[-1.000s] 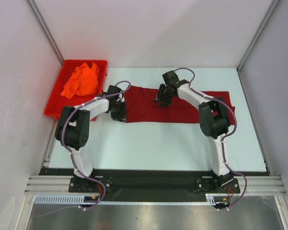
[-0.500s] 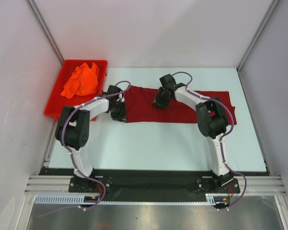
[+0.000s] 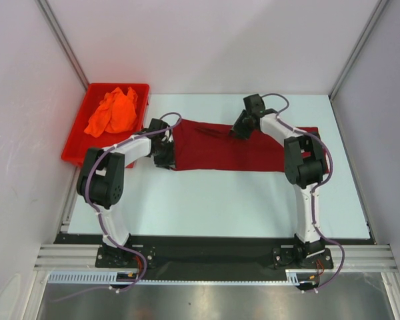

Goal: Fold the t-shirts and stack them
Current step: Fold the tshirt

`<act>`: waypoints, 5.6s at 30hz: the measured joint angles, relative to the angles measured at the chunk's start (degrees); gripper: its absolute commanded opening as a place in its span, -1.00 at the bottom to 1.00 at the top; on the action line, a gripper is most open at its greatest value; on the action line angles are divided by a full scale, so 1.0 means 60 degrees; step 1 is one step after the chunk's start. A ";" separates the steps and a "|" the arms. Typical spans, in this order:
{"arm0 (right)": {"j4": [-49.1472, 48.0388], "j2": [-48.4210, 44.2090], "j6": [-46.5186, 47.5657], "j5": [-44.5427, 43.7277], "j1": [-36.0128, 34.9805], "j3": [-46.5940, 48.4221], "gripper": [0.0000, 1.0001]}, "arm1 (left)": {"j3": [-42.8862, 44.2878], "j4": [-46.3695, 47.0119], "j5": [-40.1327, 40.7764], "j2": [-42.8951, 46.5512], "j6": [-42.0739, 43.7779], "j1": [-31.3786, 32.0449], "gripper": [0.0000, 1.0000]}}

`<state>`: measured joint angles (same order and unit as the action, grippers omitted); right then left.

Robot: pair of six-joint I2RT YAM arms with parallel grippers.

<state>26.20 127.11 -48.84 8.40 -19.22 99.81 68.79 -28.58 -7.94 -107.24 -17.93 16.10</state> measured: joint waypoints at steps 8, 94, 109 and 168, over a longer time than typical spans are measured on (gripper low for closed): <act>0.0168 0.0645 0.1220 0.0153 0.1122 0.1555 0.21 | -0.0011 -0.0004 -0.0029 0.0018 0.0000 0.0000 -0.24; 0.3242 -0.2885 0.6277 -0.3716 0.2244 -0.2386 0.55 | 0.4328 -0.1909 0.1963 -0.2703 -0.1413 0.0940 -0.14; 0.2565 -0.2466 0.6040 -0.3191 0.2109 -0.3421 0.50 | 0.4426 -0.1264 0.1880 -0.2827 -0.0918 0.0809 -0.16; 0.3421 -0.5191 0.4506 -0.1410 -0.0222 -0.5206 -0.11 | 0.7989 -0.1752 0.2787 -0.4437 -0.2280 0.3129 -0.58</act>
<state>46.72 95.96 -21.80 -0.05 -20.56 68.58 116.73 -39.09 8.78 -133.86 -31.62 34.87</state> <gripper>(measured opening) 0.447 0.208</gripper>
